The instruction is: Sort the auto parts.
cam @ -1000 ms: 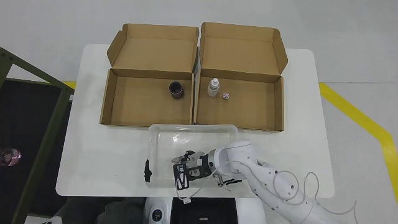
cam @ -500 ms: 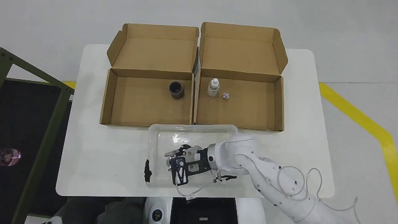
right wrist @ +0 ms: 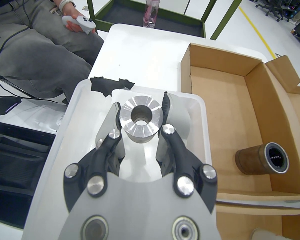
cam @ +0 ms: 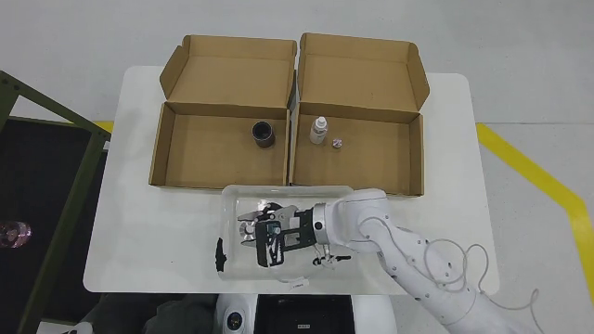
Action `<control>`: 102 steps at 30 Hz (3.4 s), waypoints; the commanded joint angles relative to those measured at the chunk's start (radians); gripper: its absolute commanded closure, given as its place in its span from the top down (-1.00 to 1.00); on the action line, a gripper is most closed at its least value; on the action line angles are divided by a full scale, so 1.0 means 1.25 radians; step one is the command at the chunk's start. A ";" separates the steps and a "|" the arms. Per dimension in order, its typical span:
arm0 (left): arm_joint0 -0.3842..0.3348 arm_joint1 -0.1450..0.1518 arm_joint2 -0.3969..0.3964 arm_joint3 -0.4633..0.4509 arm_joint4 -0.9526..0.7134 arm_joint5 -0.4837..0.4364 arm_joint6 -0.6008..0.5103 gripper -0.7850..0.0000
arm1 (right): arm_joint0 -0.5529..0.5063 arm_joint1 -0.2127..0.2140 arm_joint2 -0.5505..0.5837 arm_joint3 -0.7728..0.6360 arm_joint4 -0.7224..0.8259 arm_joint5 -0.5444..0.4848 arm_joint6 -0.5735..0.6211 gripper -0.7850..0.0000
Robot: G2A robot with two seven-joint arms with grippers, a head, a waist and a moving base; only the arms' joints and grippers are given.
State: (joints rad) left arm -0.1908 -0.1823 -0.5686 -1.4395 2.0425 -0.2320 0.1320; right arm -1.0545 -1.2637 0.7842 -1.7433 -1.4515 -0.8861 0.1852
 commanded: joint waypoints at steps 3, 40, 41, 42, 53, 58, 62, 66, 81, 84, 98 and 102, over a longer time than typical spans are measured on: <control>0.000 0.000 0.000 0.000 0.000 0.000 0.000 1.00 | 0.005 0.001 0.007 -0.007 0.009 0.005 -0.009 -1.00; 0.000 0.000 0.000 0.000 0.000 0.000 0.000 1.00 | 0.068 -0.006 0.036 0.024 0.031 0.090 -0.053 -1.00; 0.000 0.000 0.000 0.000 0.000 0.000 0.000 1.00 | 0.071 -0.008 0.034 0.028 0.033 0.092 -0.053 -1.00; 0.000 0.000 0.000 0.000 0.000 0.000 0.000 1.00 | 0.075 -0.009 0.032 0.032 0.035 0.094 -0.053 -1.00; 0.000 0.000 0.000 0.000 0.000 0.000 0.000 1.00 | 0.126 -0.024 0.015 0.090 0.044 0.126 -0.041 -1.00; 0.000 0.000 0.000 0.000 0.000 0.000 0.000 1.00 | 0.157 -0.033 0.004 0.130 0.050 0.131 -0.032 -1.00; 0.000 0.000 0.000 0.000 0.000 0.000 0.000 1.00 | 0.184 -0.043 -0.011 0.170 0.061 0.131 -0.024 -1.00; 0.000 0.000 0.000 0.000 0.000 0.000 0.000 1.00 | 0.215 -0.054 -0.030 0.217 0.072 0.131 -0.013 -1.00; 0.000 0.000 0.000 0.000 0.000 0.000 0.000 1.00 | 0.303 -0.102 -0.099 0.366 0.094 0.139 0.000 -1.00; 0.000 0.000 0.000 0.000 0.000 0.000 0.000 1.00 | 0.314 -0.111 -0.112 0.387 0.096 0.139 0.003 -1.00; 0.000 0.000 0.000 0.000 0.000 0.000 0.000 1.00 | 0.362 -0.150 -0.154 0.482 0.092 0.142 0.035 -1.00; 0.000 0.000 0.000 0.000 0.000 0.000 0.000 1.00 | 0.373 -0.160 -0.162 0.503 0.091 0.140 0.046 -1.00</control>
State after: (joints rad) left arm -0.1908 -0.1823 -0.5686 -1.4395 2.0425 -0.2320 0.1320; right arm -0.5904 -1.4611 0.5833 -1.1205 -1.3380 -0.7098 0.2402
